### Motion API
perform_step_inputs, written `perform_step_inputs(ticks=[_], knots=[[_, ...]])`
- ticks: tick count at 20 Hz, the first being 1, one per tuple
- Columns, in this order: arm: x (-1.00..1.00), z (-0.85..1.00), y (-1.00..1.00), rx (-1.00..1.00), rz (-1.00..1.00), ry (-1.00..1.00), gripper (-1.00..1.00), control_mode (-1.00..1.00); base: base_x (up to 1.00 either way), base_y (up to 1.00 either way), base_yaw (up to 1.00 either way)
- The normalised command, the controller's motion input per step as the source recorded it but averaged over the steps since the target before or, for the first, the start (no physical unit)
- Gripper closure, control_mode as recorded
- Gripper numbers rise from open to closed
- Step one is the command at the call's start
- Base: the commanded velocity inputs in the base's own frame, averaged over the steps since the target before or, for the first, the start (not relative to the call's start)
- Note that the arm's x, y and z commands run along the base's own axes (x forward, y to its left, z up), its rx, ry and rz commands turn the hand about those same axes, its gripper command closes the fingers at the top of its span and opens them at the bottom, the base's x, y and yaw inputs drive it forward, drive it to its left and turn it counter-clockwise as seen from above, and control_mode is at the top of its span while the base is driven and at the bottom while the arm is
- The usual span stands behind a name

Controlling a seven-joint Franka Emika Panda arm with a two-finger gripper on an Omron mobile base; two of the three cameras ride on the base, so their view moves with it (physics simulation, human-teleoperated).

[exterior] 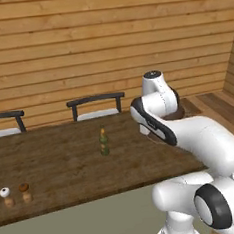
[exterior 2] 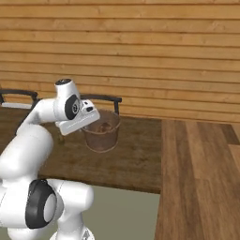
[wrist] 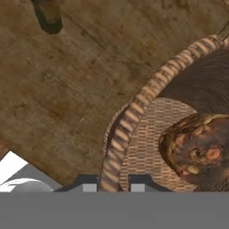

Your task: Open the cabinet, pick up the bread from the cabinet and place it in the basket. Then move the basket to the dining counter.

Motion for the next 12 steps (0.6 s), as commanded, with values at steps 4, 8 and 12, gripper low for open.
perform_step_inputs(ticks=[4, 8, 12], knots=[[0.77, -0.51, 0.00, -0.04, 0.01, 0.06, 1.00, -1.00, 0.00, 0.00, 0.00], [0.38, -0.46, 0.00, 0.00, 0.03, 0.08, 1.00, -1.00, 0.00, 0.00, 0.00], [0.20, -0.42, 0.00, 0.00, 0.02, 0.03, 1.00, -1.00, 0.00, 0.00, 0.00]])
